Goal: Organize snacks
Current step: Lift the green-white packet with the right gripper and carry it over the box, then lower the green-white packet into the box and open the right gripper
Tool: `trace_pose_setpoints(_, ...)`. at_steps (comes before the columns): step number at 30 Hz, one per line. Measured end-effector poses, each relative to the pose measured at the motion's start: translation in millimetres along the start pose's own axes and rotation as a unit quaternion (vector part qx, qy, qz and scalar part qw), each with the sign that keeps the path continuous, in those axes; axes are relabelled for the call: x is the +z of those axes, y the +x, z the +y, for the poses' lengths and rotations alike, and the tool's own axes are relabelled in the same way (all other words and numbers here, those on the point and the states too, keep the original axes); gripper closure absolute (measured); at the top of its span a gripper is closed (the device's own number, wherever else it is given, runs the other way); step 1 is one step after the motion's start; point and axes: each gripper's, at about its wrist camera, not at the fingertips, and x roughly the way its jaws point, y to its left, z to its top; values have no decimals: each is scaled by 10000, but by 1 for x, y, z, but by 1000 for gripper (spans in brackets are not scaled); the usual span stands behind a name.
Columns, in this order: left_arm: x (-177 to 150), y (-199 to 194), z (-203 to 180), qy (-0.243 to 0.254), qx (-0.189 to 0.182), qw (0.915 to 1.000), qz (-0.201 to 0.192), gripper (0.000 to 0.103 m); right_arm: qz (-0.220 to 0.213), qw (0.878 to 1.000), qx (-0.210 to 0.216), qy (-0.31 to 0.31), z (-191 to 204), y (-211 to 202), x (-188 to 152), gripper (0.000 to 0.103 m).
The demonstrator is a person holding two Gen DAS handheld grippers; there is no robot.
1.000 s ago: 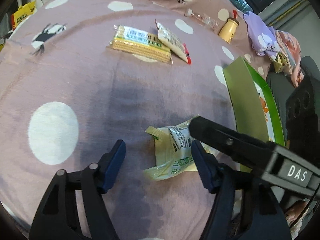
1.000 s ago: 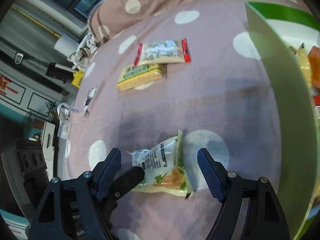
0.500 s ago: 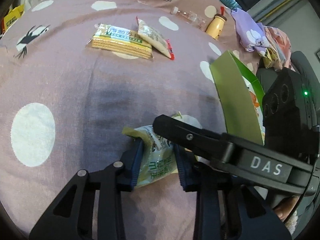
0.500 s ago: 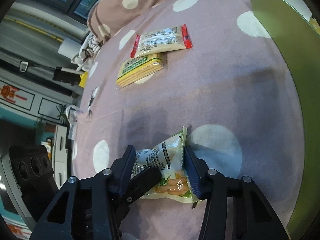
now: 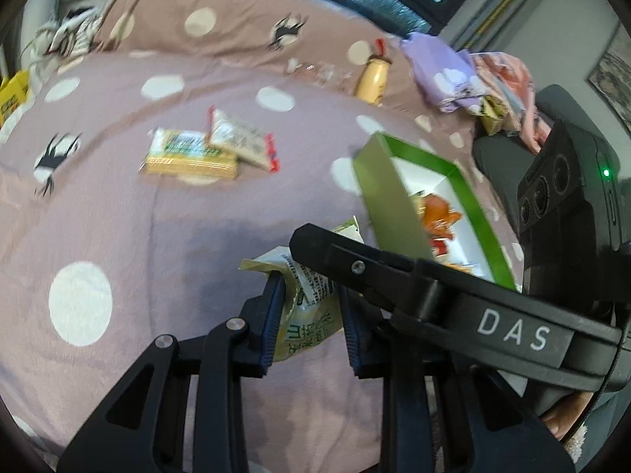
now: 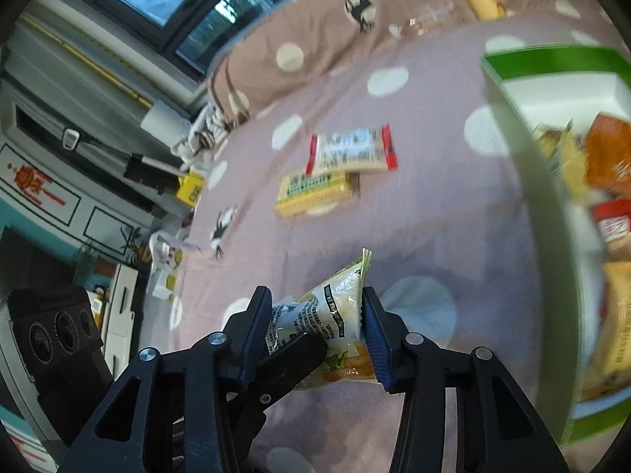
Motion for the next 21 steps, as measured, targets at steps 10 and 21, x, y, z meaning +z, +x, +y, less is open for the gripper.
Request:
trace_pose_setpoints(10,23,14,-68,691,-539,9961,-142,77,-871,9956,-272,198,-28,-75,20,54)
trace_pose_setpoints(21,38,63,-120,1170,-862,9894,76,77,-1361,9875,-501,617,-87,-113,39,54)
